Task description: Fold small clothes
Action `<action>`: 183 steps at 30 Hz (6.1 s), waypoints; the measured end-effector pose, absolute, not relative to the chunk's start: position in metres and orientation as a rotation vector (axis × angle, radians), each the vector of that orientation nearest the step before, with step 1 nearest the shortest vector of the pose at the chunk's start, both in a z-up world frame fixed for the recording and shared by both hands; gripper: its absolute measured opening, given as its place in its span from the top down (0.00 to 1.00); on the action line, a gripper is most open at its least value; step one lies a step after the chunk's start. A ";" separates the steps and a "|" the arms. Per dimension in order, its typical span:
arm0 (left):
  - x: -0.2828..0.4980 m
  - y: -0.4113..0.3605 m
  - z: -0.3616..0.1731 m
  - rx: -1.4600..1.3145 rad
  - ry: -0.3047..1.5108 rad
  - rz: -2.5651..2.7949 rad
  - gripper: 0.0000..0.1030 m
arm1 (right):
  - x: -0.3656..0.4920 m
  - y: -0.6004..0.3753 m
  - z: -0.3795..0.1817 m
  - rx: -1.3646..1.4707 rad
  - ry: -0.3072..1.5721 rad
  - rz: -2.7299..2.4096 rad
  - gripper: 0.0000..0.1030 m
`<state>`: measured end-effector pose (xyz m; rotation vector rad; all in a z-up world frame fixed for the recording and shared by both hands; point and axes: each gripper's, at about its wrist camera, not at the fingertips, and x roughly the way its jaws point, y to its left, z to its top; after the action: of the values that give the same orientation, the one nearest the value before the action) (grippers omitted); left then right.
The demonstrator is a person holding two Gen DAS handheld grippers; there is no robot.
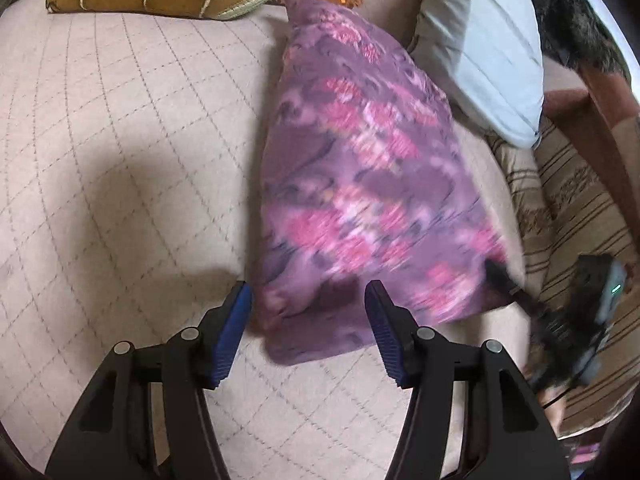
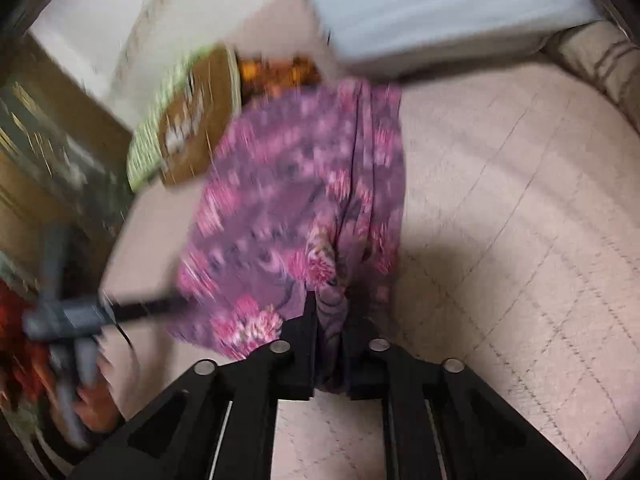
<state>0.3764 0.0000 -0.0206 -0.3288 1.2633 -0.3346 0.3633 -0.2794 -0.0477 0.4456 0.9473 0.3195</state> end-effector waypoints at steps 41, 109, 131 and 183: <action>0.556 -0.008 -0.007 -0.328 1.251 -0.338 0.40 | 0.549 -0.251 -0.043 0.429 0.916 0.255 0.94; 0.452 0.033 -0.009 -0.588 1.313 -0.502 0.68 | 0.418 -0.251 -0.045 0.670 0.937 0.428 0.76; 0.352 0.135 -0.054 -0.509 1.333 -0.279 0.47 | 0.322 -0.134 -0.083 0.615 1.046 0.435 0.72; 0.423 0.115 -0.049 -0.173 1.292 -0.224 0.25 | 0.405 -0.117 -0.072 0.327 1.047 0.186 0.78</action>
<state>0.4232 0.1147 -0.0493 -0.1729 1.2924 -0.2244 0.4047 -0.1173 -0.0717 0.3266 1.0470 0.1861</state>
